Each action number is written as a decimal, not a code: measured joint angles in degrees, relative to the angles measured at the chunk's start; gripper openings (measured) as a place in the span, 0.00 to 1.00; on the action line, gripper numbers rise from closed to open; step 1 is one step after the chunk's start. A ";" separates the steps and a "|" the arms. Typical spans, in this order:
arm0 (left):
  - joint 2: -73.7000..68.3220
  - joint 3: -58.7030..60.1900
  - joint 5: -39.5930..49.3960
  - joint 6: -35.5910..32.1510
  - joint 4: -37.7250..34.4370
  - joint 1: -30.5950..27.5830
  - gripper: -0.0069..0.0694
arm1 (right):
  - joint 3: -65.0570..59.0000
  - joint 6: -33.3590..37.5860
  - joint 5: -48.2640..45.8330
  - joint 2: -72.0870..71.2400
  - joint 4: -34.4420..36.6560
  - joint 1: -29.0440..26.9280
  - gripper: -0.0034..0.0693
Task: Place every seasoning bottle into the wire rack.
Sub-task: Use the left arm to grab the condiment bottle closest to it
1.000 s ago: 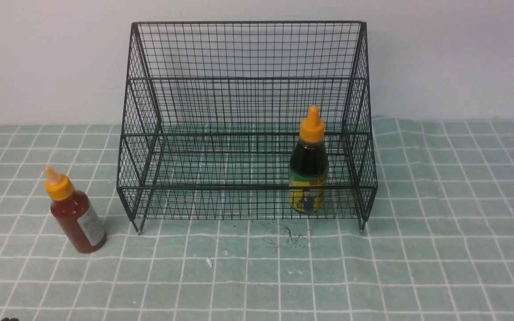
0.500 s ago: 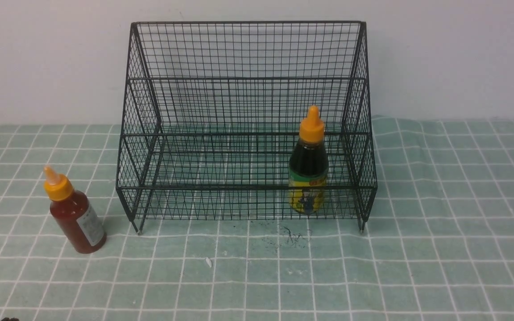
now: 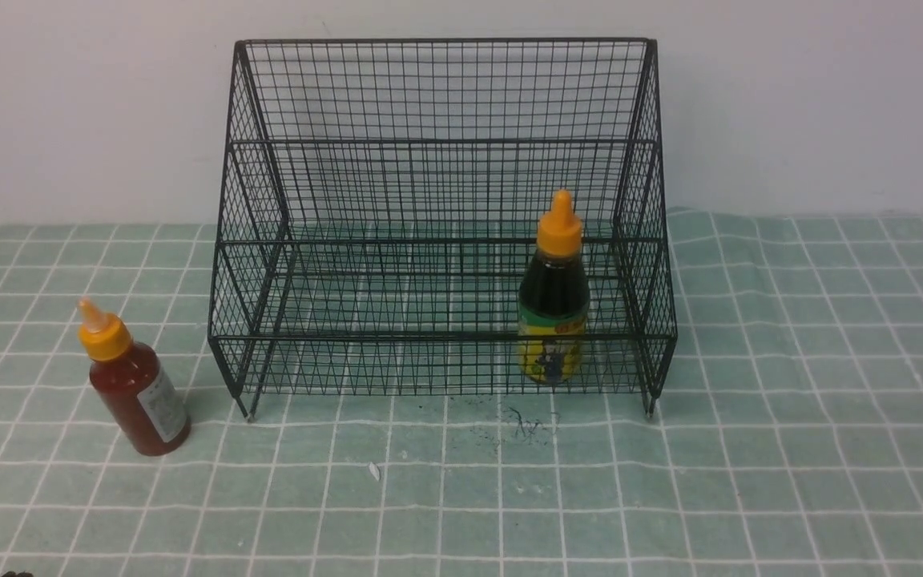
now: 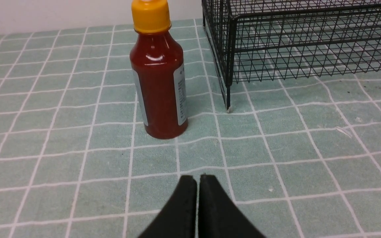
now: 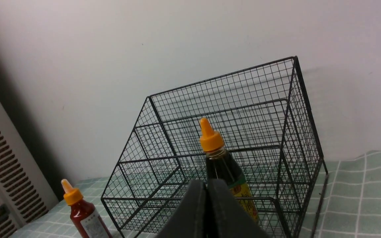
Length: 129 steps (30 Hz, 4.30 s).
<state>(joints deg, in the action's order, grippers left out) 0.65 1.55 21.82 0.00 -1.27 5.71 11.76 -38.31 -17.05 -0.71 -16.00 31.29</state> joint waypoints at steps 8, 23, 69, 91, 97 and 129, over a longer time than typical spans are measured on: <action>0.00 0.00 0.00 0.00 0.00 0.00 0.08 | -0.71 11.69 2.72 0.00 4.83 0.00 0.03; 0.00 0.00 0.00 0.00 0.00 0.00 0.08 | -5.94 35.57 -5.08 0.00 16.00 -18.29 0.03; 0.00 0.21 -13.27 6.34 -12.64 -0.02 0.08 | -12.77 35.98 -5.69 0.00 13.88 -31.35 0.03; -31.56 -43.00 14.93 5.92 -10.56 -0.02 0.08 | -12.83 35.98 -5.47 0.00 13.88 -31.35 0.03; -57.21 -55.16 28.45 -1.87 -7.42 -0.55 0.08 | -12.83 35.98 -5.42 0.00 13.88 -31.35 0.03; -96.28 -82.79 45.35 -8.29 -2.99 -9.19 0.85 | -12.83 35.98 -5.43 0.00 13.88 -31.35 0.03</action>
<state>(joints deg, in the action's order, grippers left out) -95.63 -81.25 67.16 -8.29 -4.26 -3.48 -1.06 -2.33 -22.47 -0.71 -2.11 -0.06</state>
